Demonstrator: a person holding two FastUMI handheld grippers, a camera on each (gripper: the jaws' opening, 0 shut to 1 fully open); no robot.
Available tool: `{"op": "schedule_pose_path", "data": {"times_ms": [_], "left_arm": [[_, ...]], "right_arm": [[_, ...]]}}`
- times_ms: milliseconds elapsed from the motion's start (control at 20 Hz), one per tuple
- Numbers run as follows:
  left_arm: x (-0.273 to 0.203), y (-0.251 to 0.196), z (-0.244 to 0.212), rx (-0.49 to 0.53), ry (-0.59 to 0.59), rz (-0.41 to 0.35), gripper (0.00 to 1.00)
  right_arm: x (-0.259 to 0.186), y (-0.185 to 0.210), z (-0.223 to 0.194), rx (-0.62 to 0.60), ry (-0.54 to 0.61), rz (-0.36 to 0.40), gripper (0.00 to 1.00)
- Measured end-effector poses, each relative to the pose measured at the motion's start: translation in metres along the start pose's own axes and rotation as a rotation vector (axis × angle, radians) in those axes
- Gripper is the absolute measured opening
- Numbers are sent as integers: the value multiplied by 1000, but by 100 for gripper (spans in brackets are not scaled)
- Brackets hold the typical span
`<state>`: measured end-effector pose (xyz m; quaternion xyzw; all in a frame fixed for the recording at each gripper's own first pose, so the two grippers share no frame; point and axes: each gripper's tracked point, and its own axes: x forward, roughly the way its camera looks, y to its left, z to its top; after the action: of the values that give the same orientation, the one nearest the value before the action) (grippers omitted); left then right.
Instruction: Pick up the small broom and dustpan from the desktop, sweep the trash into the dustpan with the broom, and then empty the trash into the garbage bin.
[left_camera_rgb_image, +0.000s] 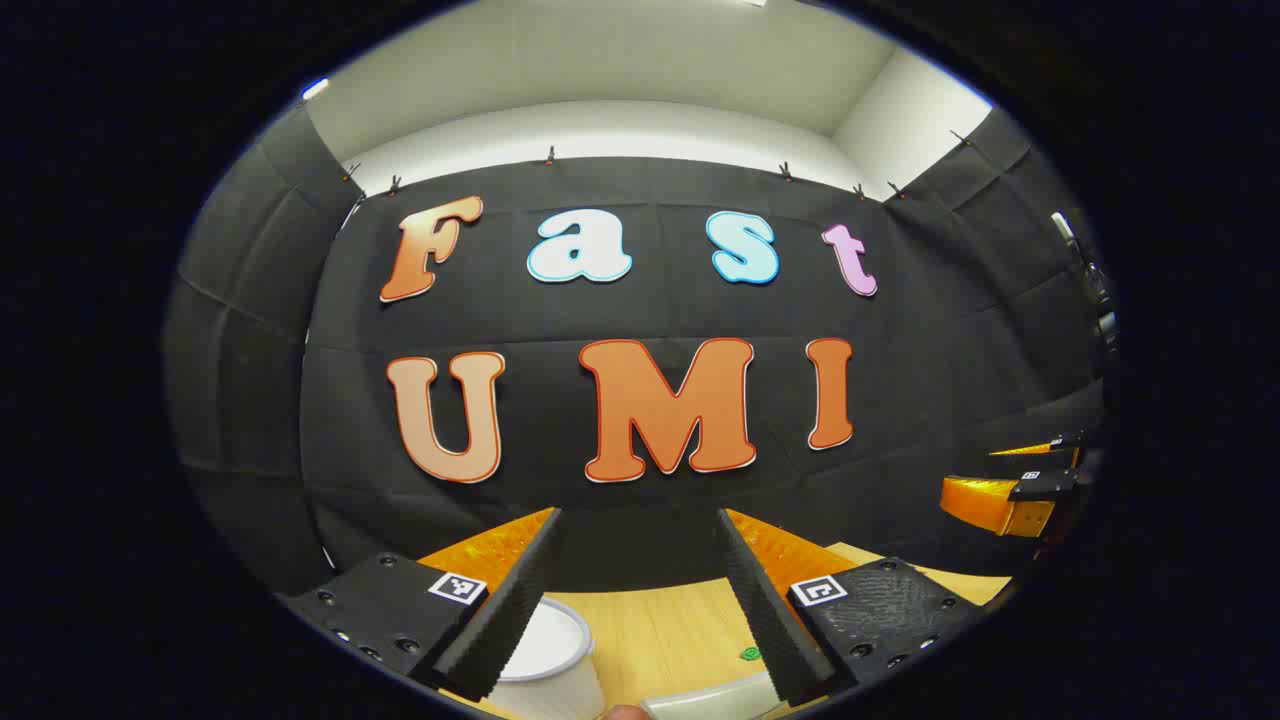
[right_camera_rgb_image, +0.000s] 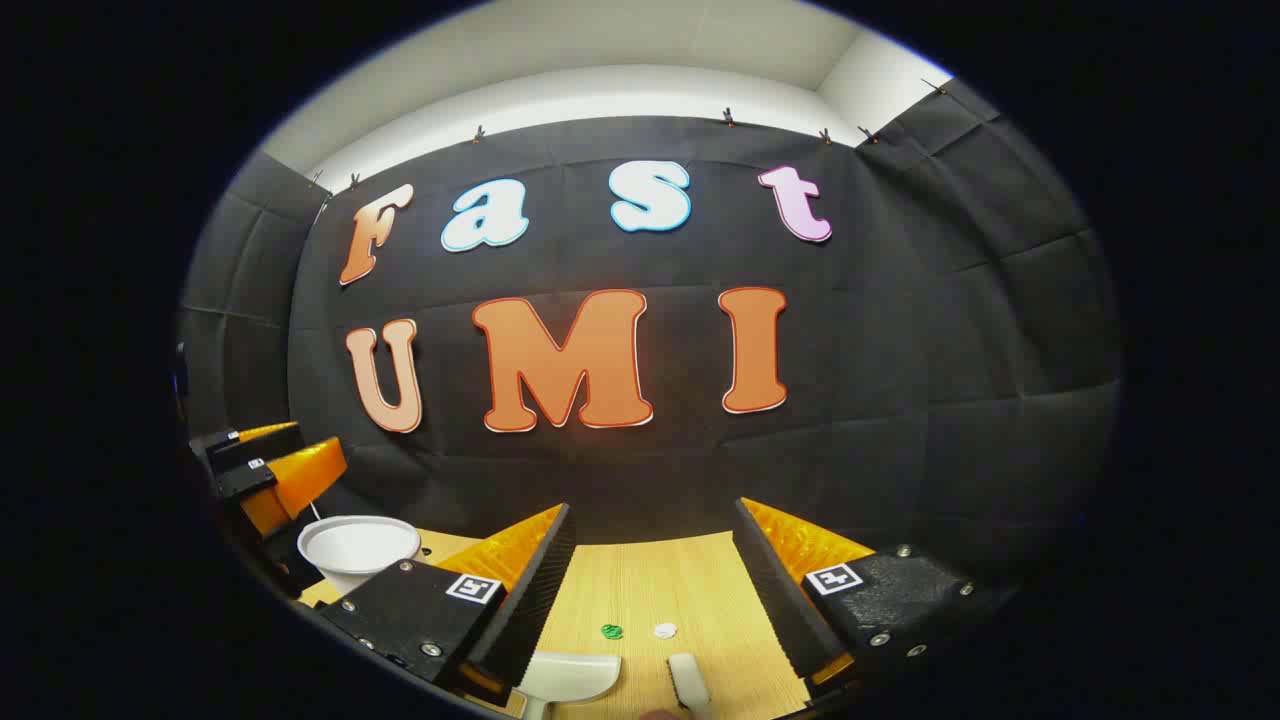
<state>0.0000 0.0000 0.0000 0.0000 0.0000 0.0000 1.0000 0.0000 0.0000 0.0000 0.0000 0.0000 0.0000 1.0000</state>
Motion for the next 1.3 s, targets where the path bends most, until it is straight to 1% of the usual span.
{"op": "schedule_pose_path", "data": {"times_ms": [50, 150, 250, 300, 450, 500, 700, 800, 850, 1000, 1100, 1250, 1300], "left_arm": [[-4, -6, -3, -5, -1, 27, 93], [-8, -28, -14, -23, 1, 33, 94], [-9, -41, -24, -22, 29, 35, 94], [-9, -44, -25, -28, 39, 40, 94], [-10, -56, -23, -73, 36, 17, 96], [-10, -54, -25, -83, 41, 25, 96], [-14, -65, -47, -82, 107, 30, 96], [-13, -67, -51, -78, 118, 33, 96], [-11, -68, -53, -82, 126, 33, 96], [-10, -71, -56, -83, 138, 34, 96], [-11, -70, -54, -86, 127, 37, 96], [-6, -69, -52, -67, 114, 28, 96], [-4, -67, -47, -68, 98, 12, 96]], "right_arm": [[1, -2, -4, 5, 5, 3, 95], [4, -7, -11, 12, 19, 14, 95], [3, -9, -14, 3, 19, 29, 95], [3, -11, -13, -6, 12, 31, 95], [7, -7, -11, -14, -1, 59, 95], [8, -6, -12, -13, -1, 65, 95], [6, -4, -24, -32, 18, 91, 95], [2, 5, -26, -18, 19, 141, 95], [1, 4, -27, -10, 23, 146, 95], [3, -8, -30, -33, 28, 126, 95], [3, -8, -30, -15, 24, 132, 95], [4, -16, -29, -25, 12, 122, 95], [5, -18, -29, -35, 10, 119, 95]]}}
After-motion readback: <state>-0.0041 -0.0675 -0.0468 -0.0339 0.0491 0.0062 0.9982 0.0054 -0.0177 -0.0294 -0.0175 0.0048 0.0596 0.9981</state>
